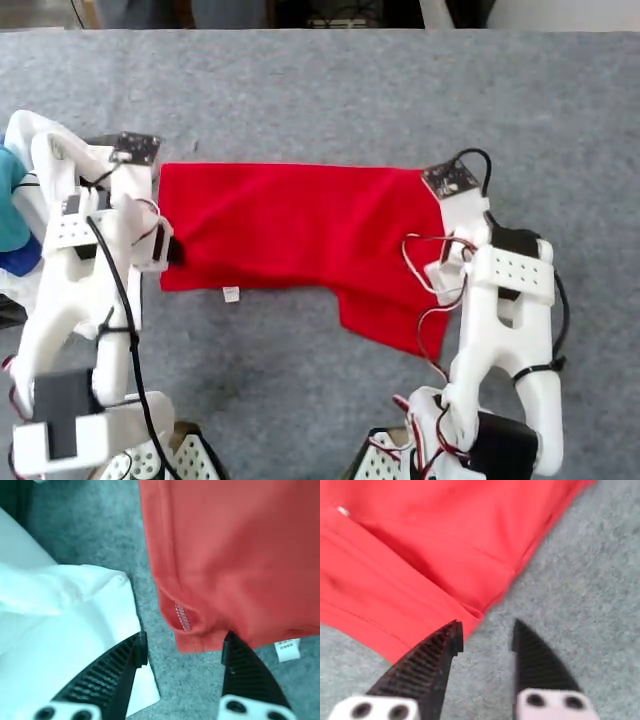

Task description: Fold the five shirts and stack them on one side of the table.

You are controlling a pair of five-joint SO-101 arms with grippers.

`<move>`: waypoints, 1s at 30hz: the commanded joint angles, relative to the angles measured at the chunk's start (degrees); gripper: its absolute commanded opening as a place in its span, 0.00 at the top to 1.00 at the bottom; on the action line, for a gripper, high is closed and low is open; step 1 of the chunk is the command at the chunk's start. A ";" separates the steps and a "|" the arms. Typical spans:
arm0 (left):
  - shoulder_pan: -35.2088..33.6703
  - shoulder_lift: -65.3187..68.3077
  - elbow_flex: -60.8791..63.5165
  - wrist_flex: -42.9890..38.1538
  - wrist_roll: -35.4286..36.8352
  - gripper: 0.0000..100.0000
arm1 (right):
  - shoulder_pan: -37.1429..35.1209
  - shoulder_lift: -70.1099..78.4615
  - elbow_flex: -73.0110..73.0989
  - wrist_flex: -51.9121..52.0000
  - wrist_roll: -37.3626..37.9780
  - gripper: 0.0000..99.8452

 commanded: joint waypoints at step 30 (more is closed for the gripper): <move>5.76 19.87 -2.51 -28.84 18.46 0.97 | -18.81 20.70 -10.42 -5.45 -16.70 0.99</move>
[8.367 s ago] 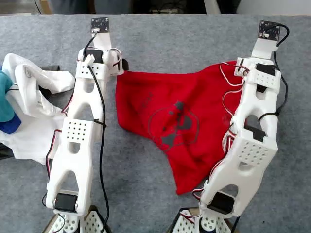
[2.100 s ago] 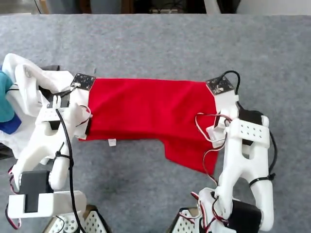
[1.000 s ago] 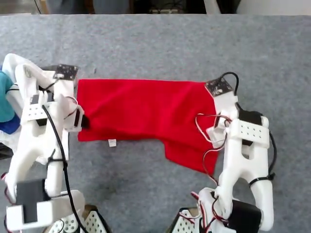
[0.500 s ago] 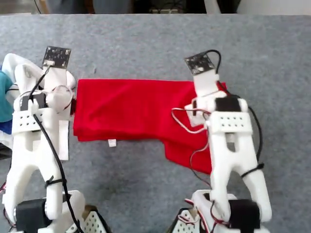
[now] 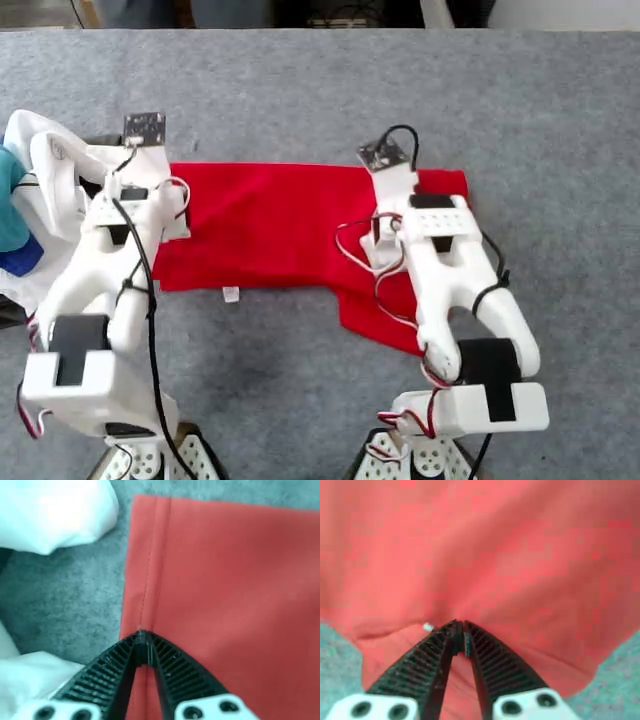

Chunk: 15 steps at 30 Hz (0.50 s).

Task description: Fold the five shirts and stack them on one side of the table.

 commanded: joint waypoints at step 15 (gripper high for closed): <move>-0.04 0.44 -0.31 -1.49 0.62 0.97 | -0.62 -32.13 17.98 14.95 20.84 0.99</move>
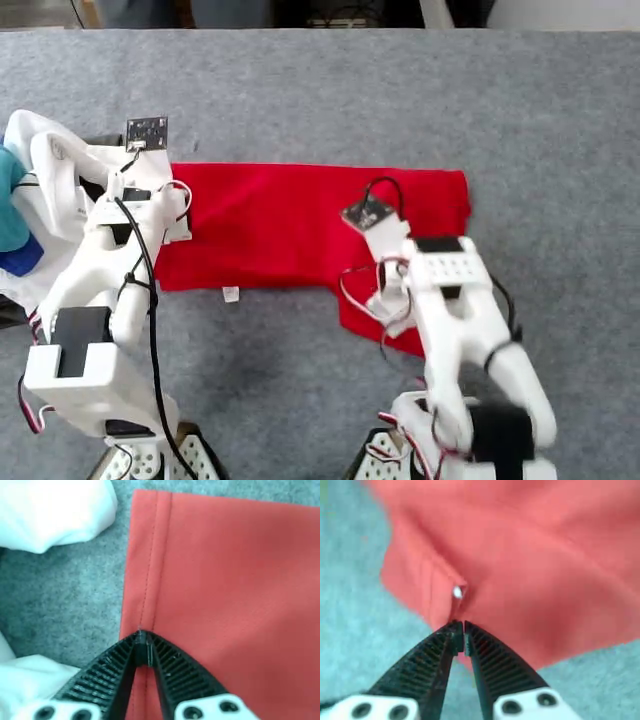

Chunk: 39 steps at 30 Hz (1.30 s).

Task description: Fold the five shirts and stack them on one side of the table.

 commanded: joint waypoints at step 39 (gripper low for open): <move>-0.04 -0.09 -0.31 -0.62 0.53 0.97 | -16.79 4.79 0.22 -8.97 -4.22 0.99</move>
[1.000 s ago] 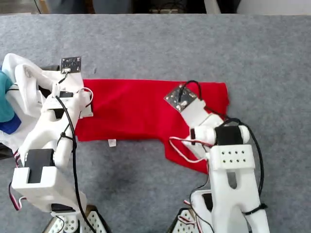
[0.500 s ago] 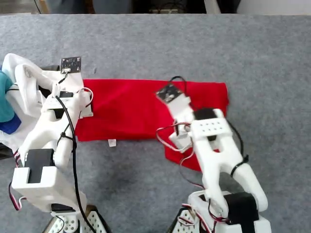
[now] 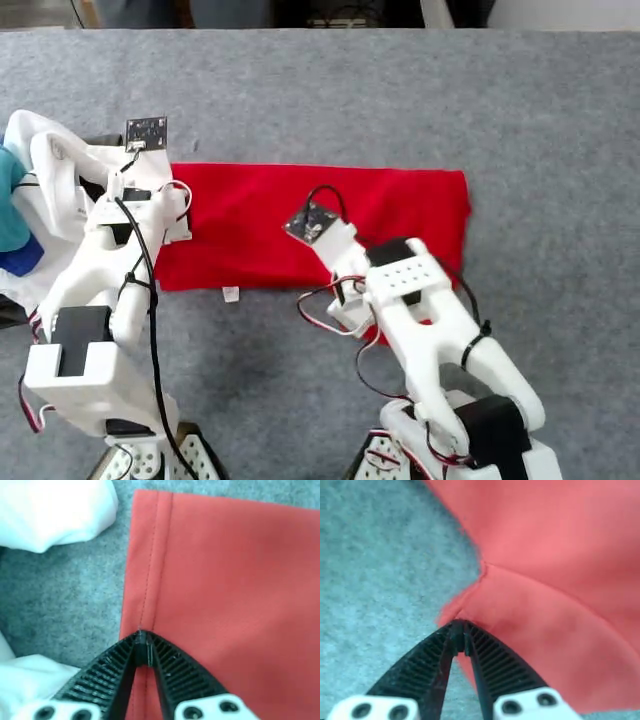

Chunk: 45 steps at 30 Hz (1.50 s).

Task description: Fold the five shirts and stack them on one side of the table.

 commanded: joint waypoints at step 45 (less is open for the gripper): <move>-0.04 -0.35 -0.31 -0.26 0.18 0.97 | 12.22 -9.54 -17.36 13.45 2.02 0.99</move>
